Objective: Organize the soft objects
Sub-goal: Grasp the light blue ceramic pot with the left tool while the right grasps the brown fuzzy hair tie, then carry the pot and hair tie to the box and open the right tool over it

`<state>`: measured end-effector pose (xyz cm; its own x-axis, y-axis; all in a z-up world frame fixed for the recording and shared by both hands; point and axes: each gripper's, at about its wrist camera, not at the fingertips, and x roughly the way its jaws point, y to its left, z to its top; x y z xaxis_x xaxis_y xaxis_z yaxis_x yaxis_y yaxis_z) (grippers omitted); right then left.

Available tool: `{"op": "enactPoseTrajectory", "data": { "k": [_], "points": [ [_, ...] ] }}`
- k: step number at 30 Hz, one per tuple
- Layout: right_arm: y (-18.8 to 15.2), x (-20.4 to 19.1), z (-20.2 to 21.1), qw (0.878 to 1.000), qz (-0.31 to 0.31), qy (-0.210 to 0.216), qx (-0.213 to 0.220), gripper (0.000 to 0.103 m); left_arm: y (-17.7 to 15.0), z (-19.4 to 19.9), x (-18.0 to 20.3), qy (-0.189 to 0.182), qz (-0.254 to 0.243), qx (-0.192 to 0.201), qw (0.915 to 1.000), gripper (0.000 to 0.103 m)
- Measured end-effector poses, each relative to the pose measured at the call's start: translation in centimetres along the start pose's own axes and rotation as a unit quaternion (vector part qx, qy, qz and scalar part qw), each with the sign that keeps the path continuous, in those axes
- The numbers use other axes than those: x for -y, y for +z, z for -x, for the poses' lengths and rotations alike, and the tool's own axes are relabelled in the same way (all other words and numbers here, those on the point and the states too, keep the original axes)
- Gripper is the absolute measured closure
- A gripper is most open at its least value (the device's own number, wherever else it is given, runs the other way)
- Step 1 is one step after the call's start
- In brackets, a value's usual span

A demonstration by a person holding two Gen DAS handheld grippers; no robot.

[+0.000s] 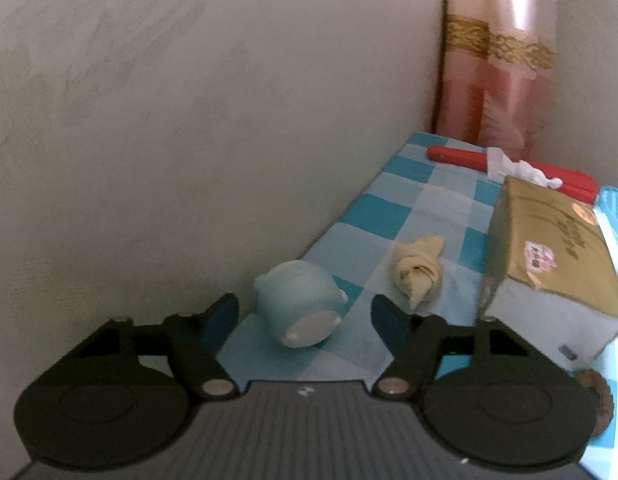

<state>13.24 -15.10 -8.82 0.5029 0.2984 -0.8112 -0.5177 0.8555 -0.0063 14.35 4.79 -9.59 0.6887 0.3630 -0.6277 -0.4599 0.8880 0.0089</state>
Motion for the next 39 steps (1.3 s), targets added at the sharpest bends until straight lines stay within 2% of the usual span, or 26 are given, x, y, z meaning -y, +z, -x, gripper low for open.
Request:
{"op": "enactPoseTrajectory", "data": {
  "k": [3,8,11,13,23,28,30,33,39],
  "points": [
    [0.2,0.0,-0.3,1.0,0.004,0.002,0.0,0.0,0.1,-0.6,-0.2,0.006,0.011,-0.007,0.9999,0.043],
    [0.7,0.2,-0.8,1.0,0.006,0.003,0.013,0.0,0.2,-1.0,-0.4,0.01,0.023,-0.014,0.9996,0.044],
    [1.1,0.5,-1.1,1.0,0.002,0.003,0.021,0.004,0.2,-1.3,-0.5,0.007,0.028,-0.022,0.9994,0.045],
    [1.6,0.7,-1.5,1.0,-0.003,0.002,0.024,0.012,0.2,-1.6,-0.5,0.008,0.031,-0.026,0.9992,0.045],
    [3.1,0.7,-2.9,0.999,0.003,-0.011,0.044,0.034,0.2,-1.7,-0.5,0.007,0.033,-0.028,0.999,0.045],
    [3.4,0.8,-2.8,0.999,-0.001,-0.011,0.046,0.052,0.3,-1.7,-0.5,0.007,0.031,-0.029,0.9991,0.047],
    [3.4,0.9,-2.8,0.999,-0.005,-0.014,0.046,0.056,0.4,-1.7,-0.5,0.007,0.031,-0.028,0.9991,0.053],
    [3.5,1.1,-2.8,0.999,-0.009,-0.015,0.044,0.057,0.4,-1.7,-0.6,0.005,0.031,-0.03,0.9991,0.057],
    [3.3,0.9,-2.2,0.999,-0.005,-0.015,0.048,0.058,0.5,-1.5,-0.6,-0.001,0.026,-0.03,0.9992,0.058]
  ]
}}
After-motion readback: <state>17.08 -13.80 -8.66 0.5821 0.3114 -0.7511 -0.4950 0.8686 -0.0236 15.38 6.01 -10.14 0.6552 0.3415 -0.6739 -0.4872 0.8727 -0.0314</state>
